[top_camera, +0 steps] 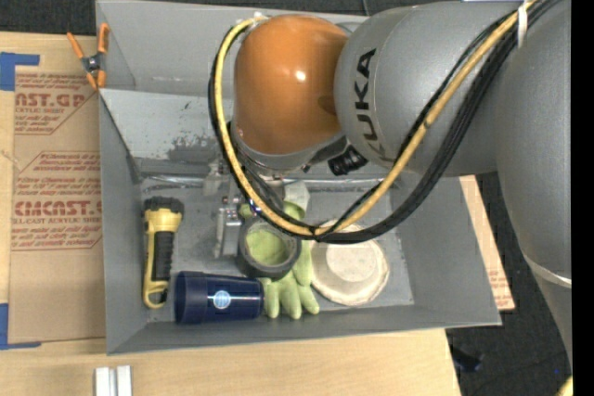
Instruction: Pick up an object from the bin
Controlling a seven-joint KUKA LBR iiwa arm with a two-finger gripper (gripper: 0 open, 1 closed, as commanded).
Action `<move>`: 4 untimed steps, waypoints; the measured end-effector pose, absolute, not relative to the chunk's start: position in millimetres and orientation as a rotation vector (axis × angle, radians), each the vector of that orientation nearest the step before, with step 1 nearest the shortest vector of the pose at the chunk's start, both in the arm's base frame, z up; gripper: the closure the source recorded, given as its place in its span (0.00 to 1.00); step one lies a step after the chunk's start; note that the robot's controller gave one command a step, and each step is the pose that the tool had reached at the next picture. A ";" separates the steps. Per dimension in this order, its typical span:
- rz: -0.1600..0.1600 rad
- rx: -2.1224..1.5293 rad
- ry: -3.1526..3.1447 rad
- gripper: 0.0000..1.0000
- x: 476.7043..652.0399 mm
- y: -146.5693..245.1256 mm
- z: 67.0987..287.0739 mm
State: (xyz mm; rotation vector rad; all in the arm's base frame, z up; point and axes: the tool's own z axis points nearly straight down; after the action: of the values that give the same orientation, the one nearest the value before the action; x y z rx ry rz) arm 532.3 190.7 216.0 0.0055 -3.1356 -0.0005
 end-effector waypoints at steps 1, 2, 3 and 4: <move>-0.003 0.002 -3.143 0.00 534.2 189.6 219.9; -0.002 0.221 -3.139 0.00 553.4 141.4 137.3; -0.010 0.110 -3.149 0.00 546.0 112.8 158.0; -0.004 0.143 -3.141 0.00 540.0 87.4 134.4</move>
Offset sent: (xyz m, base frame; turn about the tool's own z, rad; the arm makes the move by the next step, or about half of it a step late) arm 0.0358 -0.0887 -0.1460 -0.2442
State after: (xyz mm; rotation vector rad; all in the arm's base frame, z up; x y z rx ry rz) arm 540.0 87.4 134.4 0.1430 -3.1406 -0.0043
